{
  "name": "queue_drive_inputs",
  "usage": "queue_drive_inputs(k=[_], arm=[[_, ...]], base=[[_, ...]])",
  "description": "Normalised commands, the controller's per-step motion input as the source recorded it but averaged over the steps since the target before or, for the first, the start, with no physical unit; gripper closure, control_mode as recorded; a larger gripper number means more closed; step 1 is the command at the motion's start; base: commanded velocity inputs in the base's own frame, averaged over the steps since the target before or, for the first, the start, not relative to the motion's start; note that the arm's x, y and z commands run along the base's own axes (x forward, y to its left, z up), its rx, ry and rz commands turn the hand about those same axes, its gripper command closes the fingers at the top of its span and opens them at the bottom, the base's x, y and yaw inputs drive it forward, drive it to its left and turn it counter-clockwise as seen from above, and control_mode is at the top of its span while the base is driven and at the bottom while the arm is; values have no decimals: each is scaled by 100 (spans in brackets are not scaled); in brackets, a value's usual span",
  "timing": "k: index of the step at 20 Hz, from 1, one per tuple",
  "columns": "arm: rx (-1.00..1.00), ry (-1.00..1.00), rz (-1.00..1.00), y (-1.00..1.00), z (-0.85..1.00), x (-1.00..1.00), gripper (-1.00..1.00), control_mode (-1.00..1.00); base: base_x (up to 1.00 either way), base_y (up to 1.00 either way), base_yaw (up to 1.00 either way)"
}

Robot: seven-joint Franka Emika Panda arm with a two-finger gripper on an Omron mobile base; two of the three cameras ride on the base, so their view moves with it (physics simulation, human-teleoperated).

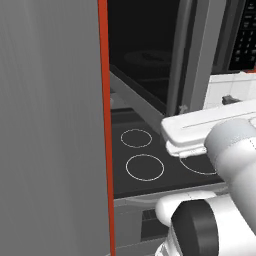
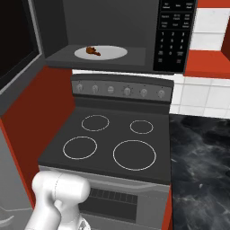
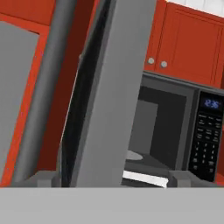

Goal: Close the microwave door.

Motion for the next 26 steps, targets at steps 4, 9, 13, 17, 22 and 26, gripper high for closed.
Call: queue_drive_inputs(k=[4,9,13,17,22,26], arm=[[5,13,-16,-99,-5,80,-100,-100],[5,16,-5,-95,-11,100,-100,-100],[5,14,0,-66,-23,100,-100,-100],[3,15,2,-36,-16,100,-100,-100],[0,17,2,-9,-15,100,-100,-100],[0,17,0,0,-28,100,-100,-100]], base=[[0,0,0],[0,0,0],[0,0,0],[0,0,0],[0,0,0],[0,0,0]])
